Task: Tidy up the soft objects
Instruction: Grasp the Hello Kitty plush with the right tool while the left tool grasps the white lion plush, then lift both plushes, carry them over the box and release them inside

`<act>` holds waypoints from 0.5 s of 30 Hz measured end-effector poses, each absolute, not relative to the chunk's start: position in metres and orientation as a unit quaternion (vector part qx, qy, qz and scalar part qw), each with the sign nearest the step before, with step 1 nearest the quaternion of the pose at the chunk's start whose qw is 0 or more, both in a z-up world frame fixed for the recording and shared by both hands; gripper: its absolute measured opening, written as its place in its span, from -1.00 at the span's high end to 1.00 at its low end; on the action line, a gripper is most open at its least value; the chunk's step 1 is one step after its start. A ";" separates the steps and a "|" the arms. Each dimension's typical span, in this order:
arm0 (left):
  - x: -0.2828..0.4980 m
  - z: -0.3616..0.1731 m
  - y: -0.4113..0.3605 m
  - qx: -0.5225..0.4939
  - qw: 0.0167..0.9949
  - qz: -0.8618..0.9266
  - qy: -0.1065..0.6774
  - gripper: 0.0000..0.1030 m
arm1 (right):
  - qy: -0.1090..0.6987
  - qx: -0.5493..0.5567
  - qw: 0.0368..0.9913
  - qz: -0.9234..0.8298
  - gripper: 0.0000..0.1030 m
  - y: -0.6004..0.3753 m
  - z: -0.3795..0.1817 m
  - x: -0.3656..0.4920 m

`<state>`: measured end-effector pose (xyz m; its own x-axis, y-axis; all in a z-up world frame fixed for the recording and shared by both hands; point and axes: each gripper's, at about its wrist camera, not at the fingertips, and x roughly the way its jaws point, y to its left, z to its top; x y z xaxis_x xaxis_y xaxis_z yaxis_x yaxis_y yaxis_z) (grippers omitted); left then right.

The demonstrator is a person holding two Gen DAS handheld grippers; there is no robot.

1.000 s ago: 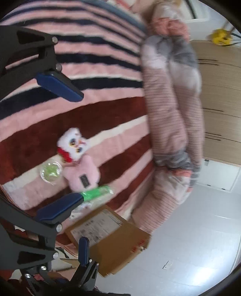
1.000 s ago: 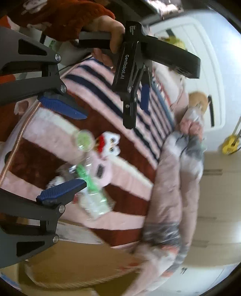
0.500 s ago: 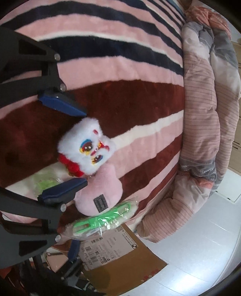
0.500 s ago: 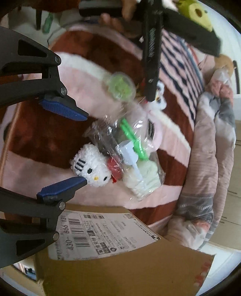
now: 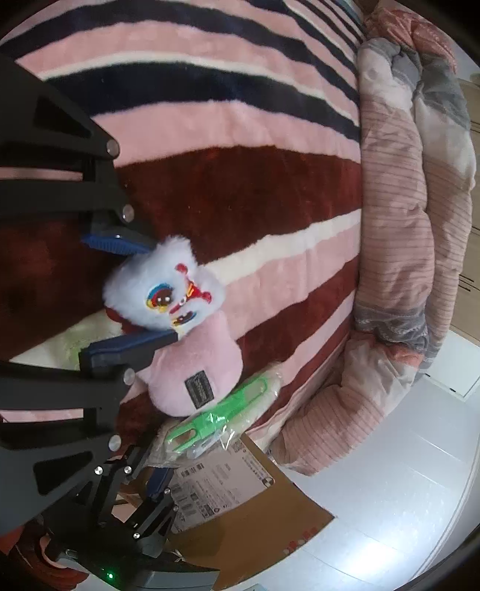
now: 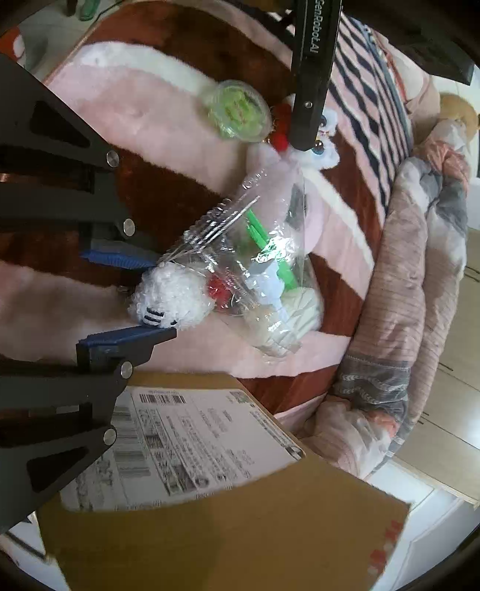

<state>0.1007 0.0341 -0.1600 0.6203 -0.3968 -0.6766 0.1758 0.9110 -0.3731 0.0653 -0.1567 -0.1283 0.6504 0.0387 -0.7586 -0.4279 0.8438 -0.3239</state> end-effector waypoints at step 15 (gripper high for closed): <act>0.062 -0.083 0.048 -0.110 0.922 -0.143 0.342 0.33 | 0.401 -0.151 0.852 0.300 0.55 -0.149 -0.053 0.033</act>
